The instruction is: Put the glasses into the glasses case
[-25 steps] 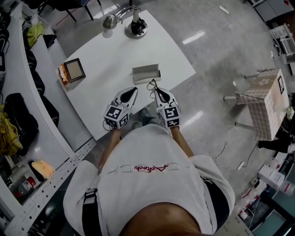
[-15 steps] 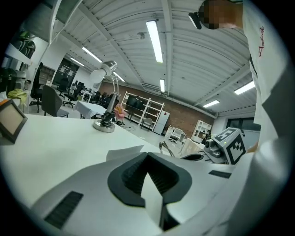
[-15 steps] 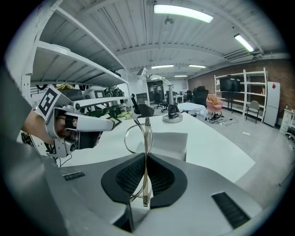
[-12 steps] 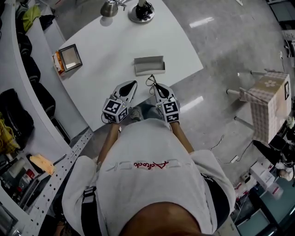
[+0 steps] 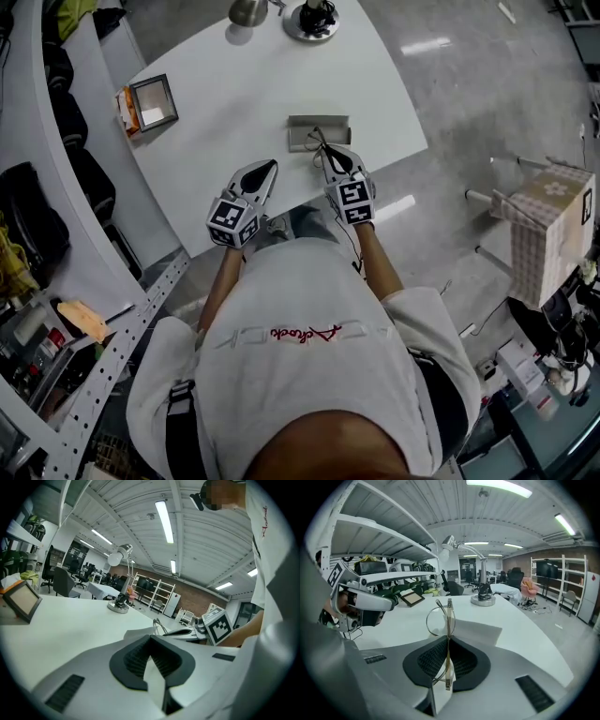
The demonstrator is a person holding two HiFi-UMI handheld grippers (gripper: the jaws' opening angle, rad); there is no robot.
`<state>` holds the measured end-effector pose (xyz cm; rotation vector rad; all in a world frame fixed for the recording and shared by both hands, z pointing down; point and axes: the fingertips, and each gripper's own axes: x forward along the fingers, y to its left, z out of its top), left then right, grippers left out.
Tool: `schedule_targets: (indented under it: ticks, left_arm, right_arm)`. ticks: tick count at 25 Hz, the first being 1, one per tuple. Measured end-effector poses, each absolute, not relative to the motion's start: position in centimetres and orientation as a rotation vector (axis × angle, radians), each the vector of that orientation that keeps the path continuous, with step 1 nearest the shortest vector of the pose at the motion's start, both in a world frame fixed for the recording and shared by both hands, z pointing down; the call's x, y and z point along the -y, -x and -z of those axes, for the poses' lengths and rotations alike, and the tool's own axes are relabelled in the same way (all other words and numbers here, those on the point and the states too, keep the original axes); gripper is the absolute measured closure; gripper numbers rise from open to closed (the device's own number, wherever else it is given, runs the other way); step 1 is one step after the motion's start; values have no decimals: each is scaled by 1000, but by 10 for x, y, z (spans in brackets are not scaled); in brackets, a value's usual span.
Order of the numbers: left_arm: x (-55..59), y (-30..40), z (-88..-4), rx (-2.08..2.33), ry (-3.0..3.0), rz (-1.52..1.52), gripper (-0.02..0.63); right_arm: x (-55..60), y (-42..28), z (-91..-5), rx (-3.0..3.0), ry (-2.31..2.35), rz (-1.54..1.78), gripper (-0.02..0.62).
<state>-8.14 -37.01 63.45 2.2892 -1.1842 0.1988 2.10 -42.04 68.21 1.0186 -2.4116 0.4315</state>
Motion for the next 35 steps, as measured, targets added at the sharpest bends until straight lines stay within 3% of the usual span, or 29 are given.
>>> schedule_targets:
  ticks: [15,35]
  left_arm:
    - [363,106,-636,1244,-2241,-154,598]
    - [366,110,-635,1259,-2214,-111,598]
  right_arm:
    - [464,1,-702,2005,-424,584,563]
    - [449,2,-753,1929,-276,488,565]
